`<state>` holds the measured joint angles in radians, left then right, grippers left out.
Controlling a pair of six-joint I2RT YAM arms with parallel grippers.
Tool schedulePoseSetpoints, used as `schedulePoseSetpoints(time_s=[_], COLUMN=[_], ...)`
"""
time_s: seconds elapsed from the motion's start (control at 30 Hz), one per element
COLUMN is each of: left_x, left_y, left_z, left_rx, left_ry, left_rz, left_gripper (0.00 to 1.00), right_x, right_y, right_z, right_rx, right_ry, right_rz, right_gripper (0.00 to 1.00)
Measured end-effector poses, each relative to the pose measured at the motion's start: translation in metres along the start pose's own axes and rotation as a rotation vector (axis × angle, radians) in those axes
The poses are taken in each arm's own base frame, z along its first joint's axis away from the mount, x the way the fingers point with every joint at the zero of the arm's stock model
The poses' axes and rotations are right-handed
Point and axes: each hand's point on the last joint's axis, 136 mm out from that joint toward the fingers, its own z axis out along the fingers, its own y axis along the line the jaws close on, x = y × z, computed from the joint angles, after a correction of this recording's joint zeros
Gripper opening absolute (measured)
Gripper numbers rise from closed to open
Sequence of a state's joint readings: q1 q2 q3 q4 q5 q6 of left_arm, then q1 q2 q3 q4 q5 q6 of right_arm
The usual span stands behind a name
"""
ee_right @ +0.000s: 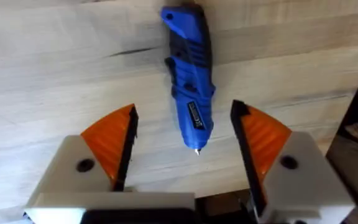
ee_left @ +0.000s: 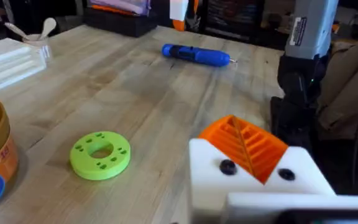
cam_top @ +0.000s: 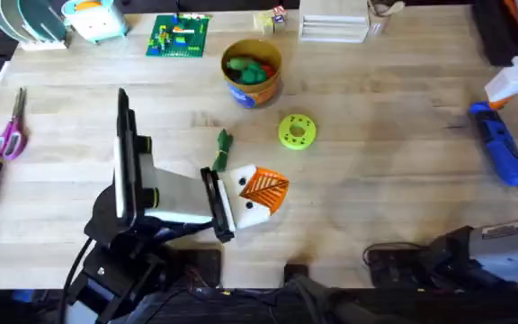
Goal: Pick up the gripper from the table and insert it into the empty holder that is missing its gripper. Then pick up a screw, insert it into the mounting hole, and use the screwdriver to tighten it. Finally, clean up the table by picking up the vegetable and placing it into the bucket.
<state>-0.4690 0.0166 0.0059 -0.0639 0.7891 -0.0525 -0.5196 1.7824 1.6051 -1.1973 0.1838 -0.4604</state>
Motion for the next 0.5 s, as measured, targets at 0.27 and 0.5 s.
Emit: schedulePoseSetpoints(time_s=[0.27, 0.5], left_x=[0.000, 0.000], left_y=[0.000, 0.000], left_z=[0.000, 0.000], left_rx=[0.000, 0.000], left_ry=[0.000, 0.000], left_rz=[0.000, 0.000], left_gripper=[0.008, 0.008], right_x=[0.027, 0.026], right_y=[-0.037, -0.038], right_z=[0.011, 0.036], right_rx=[-0.089, -0.192], right_ry=[-0.024, -0.032], right_rz=[0.029, 0.006], right_gripper=[0.901, 0.901])
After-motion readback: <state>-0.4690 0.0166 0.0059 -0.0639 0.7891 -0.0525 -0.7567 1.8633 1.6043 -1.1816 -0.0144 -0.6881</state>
